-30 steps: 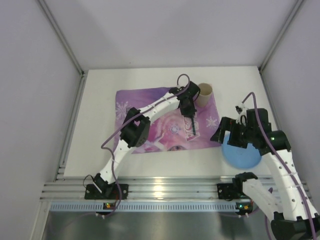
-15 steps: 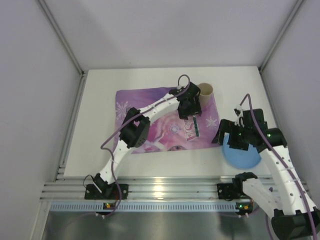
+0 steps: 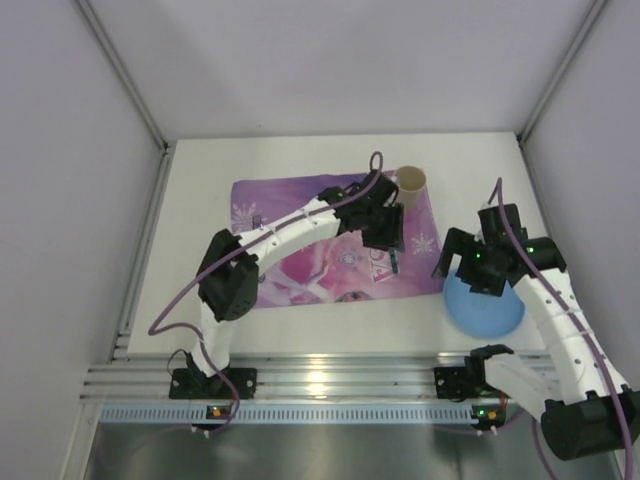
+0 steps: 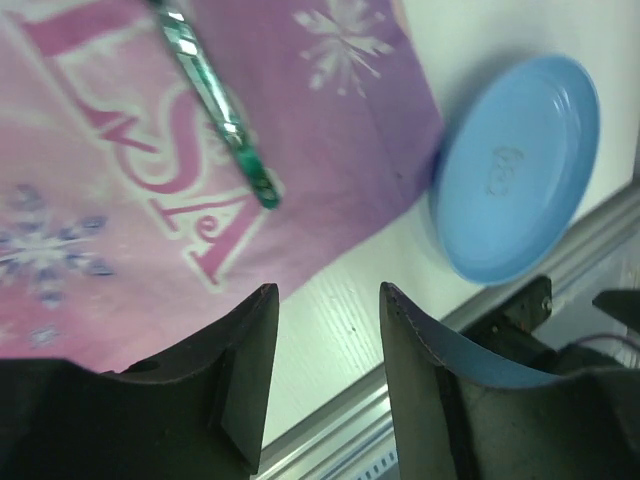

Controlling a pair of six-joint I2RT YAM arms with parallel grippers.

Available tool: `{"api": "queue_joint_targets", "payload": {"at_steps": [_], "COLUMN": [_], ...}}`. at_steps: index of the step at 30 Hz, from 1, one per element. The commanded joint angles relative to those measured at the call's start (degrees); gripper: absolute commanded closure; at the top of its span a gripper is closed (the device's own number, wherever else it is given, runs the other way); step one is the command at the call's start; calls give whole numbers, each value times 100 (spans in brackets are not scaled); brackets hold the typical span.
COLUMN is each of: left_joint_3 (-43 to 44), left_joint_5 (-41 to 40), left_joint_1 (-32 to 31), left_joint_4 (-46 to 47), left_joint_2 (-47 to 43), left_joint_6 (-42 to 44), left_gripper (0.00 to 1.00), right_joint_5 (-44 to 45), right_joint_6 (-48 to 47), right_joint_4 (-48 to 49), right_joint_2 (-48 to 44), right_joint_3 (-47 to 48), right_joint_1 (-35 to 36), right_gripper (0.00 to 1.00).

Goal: Set the dinner table for one person

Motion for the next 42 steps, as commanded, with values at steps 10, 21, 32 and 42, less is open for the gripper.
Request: {"api": "queue_joint_targets", "payload": {"at_steps": [10, 21, 32, 42], "left_joint_3": [982, 948, 1325, 2099], "left_joint_5": [1576, 1506, 1313, 785], "left_joint_1": [-1062, -1238, -1492, -1791], "left_joint_4": [553, 1054, 1318, 967], "left_joint_2": [1644, 1521, 2170, 2918], "left_joint_6": [342, -1, -651, -1108], "left_gripper": [43, 34, 45, 63], "right_joint_5": [1681, 1725, 1937, 1629], "right_joint_6": [488, 691, 585, 138], "right_joint_4": [-905, -1143, -1141, -1520], "right_joint_2": [-521, -987, -1796, -2095], "right_joint_3": [1278, 1103, 2114, 2104], "right_joint_1": [0, 0, 0, 0], "right_gripper": [0, 0, 0, 0]}}
